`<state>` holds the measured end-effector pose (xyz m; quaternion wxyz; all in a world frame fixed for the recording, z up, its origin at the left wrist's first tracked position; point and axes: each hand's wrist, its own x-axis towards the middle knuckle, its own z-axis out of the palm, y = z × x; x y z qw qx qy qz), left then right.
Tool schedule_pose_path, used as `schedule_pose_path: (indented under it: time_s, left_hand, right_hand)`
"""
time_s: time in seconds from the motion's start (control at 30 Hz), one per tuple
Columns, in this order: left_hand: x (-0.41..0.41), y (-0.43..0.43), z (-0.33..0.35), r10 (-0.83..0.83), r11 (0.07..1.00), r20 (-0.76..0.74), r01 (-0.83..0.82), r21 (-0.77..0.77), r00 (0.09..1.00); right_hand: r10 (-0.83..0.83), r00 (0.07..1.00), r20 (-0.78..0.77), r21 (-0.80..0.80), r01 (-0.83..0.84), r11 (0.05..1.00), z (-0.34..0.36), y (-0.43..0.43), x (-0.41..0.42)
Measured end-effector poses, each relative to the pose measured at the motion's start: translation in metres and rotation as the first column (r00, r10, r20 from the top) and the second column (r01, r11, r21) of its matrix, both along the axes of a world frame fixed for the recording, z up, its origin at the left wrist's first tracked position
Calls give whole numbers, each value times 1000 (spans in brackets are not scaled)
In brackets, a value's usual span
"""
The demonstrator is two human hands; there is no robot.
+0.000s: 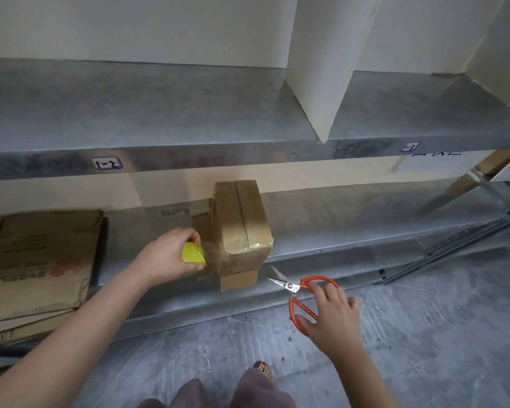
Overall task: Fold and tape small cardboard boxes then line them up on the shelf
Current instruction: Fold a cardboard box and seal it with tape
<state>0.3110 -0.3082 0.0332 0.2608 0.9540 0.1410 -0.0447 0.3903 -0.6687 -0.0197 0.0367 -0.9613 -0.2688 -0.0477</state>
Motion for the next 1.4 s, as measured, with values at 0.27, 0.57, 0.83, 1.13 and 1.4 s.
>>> schedule_pose_path:
  time_s: [0.27, 0.57, 0.83, 1.13, 1.4]
  left_hand:
    - [2, -7, 1, 115, 993, 0, -115, -7, 993]
    - [-10, -28, -2, 238, 971, -27, -239, -9, 971]
    - [-13, -31, -2, 247, 969, -35, -248, -8, 968]
    - [-3, -19, 7, 152, 988, -4, -151, 23, 988]
    - [-5, -11, 8, 89, 996, 26, -88, -25, 996]
  right_hand:
    - [-133, 973, -189, 132, 160, 978, -19, 5, 104]
    - [18, 943, -333, -49, -36, 998, -58, 69, 166]
    - [189, 943, -274, 86, -172, 981, -44, 51, 138]
    - [398, 909, -123, 319, -343, 884, 32, 65, 42]
    - [383, 903, -194, 272, -326, 905, 23, 113, 15]
